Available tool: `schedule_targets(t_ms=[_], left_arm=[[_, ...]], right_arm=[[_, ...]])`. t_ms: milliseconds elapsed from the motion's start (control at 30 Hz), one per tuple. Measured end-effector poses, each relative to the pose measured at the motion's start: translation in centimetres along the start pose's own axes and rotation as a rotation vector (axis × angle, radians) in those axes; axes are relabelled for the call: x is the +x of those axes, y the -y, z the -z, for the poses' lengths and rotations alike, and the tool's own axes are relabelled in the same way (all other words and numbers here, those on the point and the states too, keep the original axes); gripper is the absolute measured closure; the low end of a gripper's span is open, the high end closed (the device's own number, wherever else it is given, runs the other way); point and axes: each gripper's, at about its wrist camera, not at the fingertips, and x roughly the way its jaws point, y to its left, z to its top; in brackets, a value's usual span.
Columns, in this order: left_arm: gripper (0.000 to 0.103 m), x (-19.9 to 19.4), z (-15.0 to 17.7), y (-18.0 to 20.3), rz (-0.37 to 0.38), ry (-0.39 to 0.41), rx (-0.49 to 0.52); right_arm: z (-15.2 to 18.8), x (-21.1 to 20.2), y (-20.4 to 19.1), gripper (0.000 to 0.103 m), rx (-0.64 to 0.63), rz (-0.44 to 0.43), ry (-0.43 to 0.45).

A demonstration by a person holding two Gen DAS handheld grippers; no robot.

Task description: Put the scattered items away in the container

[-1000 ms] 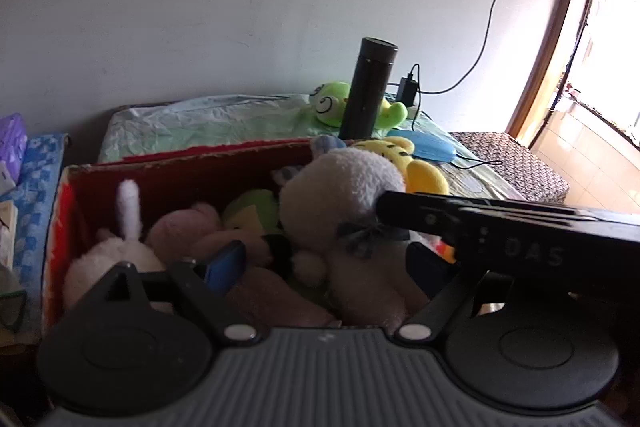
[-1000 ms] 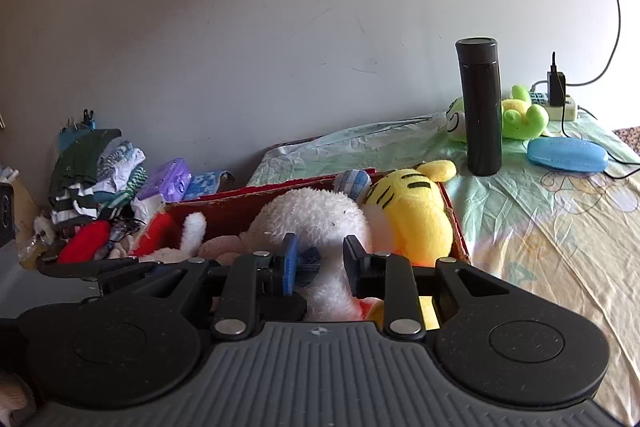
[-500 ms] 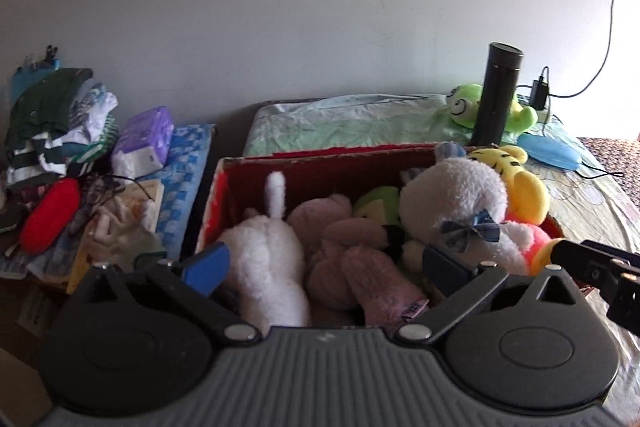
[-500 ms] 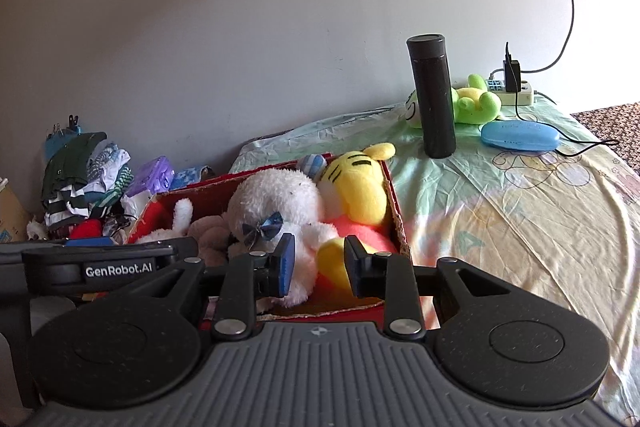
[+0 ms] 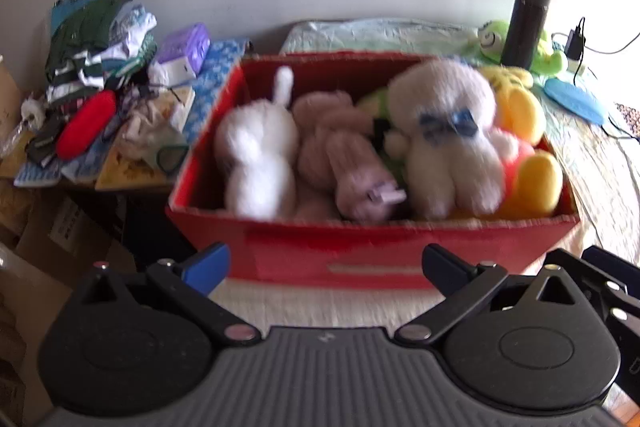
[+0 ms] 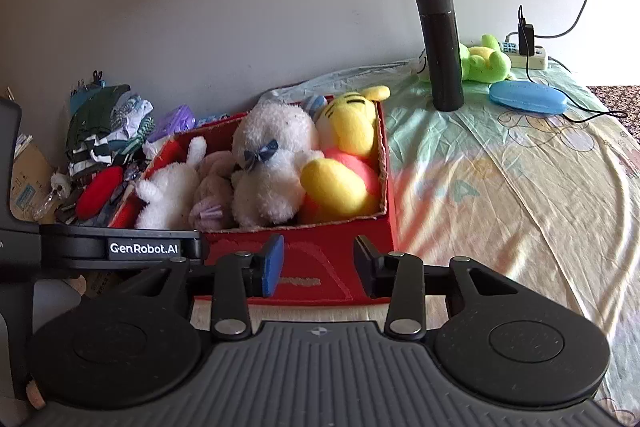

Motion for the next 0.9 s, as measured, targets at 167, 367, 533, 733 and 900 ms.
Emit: schedule_targets(t_ms=[167, 367, 533, 733, 900], left_arm=[[0.001, 0.6, 2.3, 1.3, 0.025, -0.093, -0.034], [0.002, 0.8, 5.4, 2.3, -0.008, -0.128, -0.067], [0.002, 1.7, 7.6, 2.7, -0.042, -0.197, -0.08], [0.001, 2.2, 7.9, 2.7, -0.065, -0.221, -0.048], [0.001, 2.4, 7.0, 2.0, -0.053, -0.194, 0.014]], right_arm=[[1.1, -0.2, 1.5, 0.058, -0.007, 0.015, -0.069], [3.2, 0.2, 2.8, 0.04, -0.034, 0.048, -0.148], [5.1, 0.8, 3.3, 0.039, -0.05, 0.065, -0.203], [5.6, 0.8, 3.7, 0.028, -0.019, 0.085, -0.231], [5.0, 0.3, 3.1, 0.027, 0.007, 0.152, -0.167]])
